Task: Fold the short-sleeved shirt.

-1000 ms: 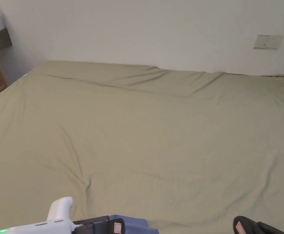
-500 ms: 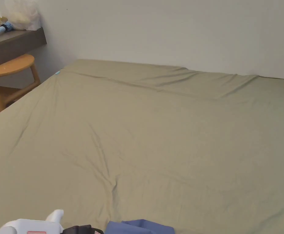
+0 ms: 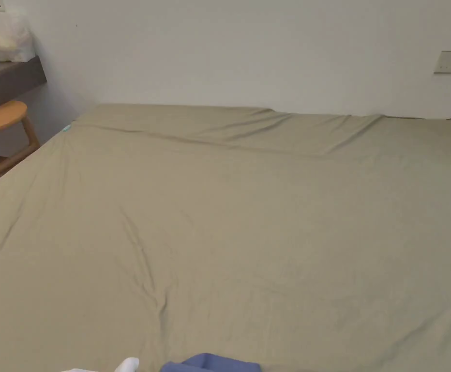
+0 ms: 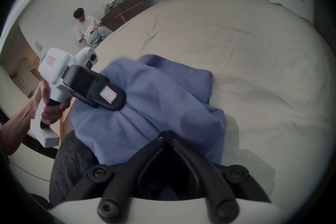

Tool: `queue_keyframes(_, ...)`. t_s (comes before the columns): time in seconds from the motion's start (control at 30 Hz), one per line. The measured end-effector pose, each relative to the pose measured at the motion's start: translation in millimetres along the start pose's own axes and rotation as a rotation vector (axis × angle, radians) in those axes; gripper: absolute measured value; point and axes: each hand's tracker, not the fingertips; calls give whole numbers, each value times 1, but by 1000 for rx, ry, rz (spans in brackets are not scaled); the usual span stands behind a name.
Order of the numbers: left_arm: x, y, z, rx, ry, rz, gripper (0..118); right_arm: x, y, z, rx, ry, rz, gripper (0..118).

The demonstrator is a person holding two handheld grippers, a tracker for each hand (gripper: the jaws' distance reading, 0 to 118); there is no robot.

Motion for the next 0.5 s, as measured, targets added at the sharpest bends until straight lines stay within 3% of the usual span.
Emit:
queue_keyframes(0.07, -13, -5, 5, -2, -103, 98, 25, -7, 3, 0, -12, -31, 19, 8)
queue_keyframes(0.17, 4, -6, 15, 9, -54, -2, 25, -13, 8, 17, 11, -24, 17, 8)
queue_keyframes(0.27, -2, 10, 38, 15, -115, -56, 25, -14, 17, 43, 87, 50, -48, 8)
queue_keyframes(0.37, 1, 26, 75, 23, -11, -147, 25, -11, 31, 74, 171, 74, -91, 8)
queue_keyframes(0.5, -22, 56, 134, 16, 96, -135, 25, -10, 47, 114, 261, 18, -79, 8)
